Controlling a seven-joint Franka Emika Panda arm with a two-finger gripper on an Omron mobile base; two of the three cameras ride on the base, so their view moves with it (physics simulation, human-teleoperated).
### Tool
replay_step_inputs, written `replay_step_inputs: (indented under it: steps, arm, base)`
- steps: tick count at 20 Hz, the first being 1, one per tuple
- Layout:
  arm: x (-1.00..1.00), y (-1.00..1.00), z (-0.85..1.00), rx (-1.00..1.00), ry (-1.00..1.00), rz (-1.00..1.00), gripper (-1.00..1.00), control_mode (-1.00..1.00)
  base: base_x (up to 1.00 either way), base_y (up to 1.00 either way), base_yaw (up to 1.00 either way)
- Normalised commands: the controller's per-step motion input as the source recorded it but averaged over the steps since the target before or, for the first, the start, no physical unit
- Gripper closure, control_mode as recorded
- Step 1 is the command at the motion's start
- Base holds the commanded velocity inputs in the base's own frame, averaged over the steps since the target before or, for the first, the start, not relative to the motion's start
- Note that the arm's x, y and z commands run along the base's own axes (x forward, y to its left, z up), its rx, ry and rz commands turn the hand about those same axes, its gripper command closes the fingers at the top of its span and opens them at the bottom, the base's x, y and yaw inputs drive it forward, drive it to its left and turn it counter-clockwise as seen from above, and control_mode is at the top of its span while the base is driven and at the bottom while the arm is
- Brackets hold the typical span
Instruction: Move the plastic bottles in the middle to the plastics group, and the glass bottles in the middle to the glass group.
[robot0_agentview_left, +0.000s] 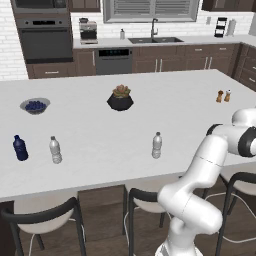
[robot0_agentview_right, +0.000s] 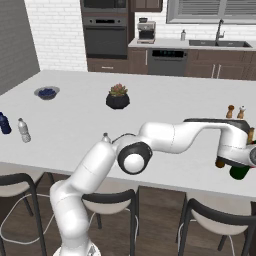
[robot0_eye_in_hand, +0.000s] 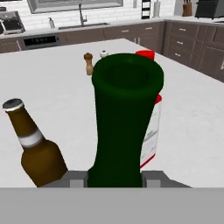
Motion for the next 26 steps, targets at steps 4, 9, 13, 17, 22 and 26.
replay_step_inputs:
  steps: [4, 9, 13, 17, 22, 26]
  arm:
    - [0.00, 0.16, -0.34, 0.00, 0.00, 0.00, 1.00, -1.00]
    - [0.00, 0.10, -0.37, 0.00, 0.00, 0.00, 1.00, -1.00]
    - [0.05, 0.11, -0.42, 0.00, 0.03, 0.00, -1.00, -1.00]
    - [0.17, 0.01, -0.38, 0.00, 0.09, 0.00, -1.00, -1.00]
    - [0.11, 0.00, -0.29, 0.00, 0.05, 0.00, -1.00, -1.00]
    - [0.02, -0.02, -0.09, 0.00, 0.00, 0.00, -1.00, -1.00]
  base:
    - [0.00, 0.00, 0.00]
    - [0.00, 0.00, 0.00]
    - [0.00, 0.00, 0.00]
    - [0.00, 0.00, 0.00]
    - [0.00, 0.00, 0.00]
    - [0.00, 0.00, 0.00]
